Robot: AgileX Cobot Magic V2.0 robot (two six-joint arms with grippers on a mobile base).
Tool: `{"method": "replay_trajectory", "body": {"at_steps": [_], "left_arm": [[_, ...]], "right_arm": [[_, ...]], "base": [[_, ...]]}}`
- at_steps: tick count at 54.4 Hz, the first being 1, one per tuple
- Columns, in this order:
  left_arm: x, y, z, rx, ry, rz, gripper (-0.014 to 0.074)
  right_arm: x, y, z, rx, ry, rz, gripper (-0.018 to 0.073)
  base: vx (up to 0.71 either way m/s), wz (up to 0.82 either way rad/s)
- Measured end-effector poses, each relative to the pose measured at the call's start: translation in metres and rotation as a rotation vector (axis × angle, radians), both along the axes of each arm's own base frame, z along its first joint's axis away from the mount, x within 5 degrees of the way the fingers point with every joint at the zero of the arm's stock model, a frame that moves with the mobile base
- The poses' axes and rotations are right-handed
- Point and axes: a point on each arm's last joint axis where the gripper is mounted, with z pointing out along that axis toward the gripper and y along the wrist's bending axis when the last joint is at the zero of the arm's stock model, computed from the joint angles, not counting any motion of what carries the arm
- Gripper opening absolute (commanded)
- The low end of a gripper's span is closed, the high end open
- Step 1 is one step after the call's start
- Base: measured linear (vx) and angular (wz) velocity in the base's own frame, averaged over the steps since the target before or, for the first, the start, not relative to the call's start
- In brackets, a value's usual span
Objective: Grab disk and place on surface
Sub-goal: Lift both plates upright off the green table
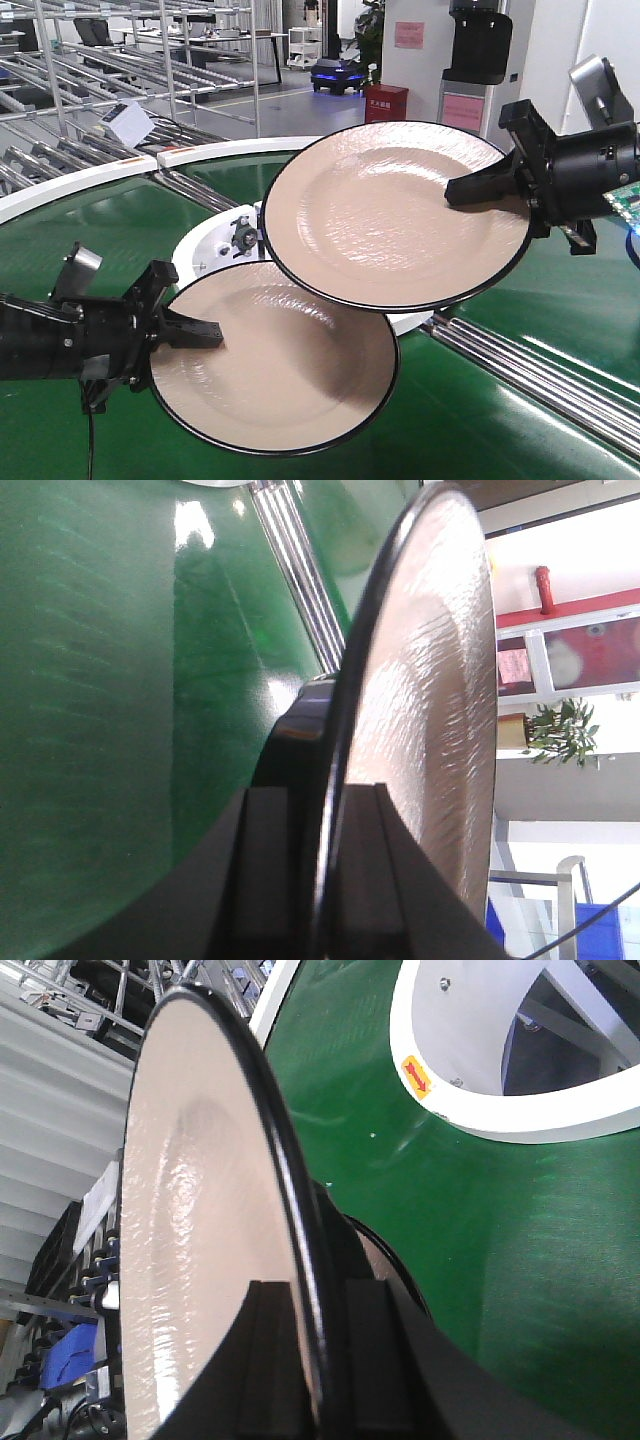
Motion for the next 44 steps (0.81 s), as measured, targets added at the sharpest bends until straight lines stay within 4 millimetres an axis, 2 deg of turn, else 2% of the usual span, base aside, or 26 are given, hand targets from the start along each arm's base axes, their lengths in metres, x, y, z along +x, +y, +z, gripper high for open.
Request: {"method": "replay_trajectory", "body": {"at_steps": [44], "left_arm": [[0.0005, 0.0003, 0.0, 0.001, -0.002, 0.006, -0.0001]], "right_arm": [[0.0001, -0.0001, 0.0, -0.001, 0.0, -0.001, -0.0008]], "base": [[-0.04, 0.0]]}}
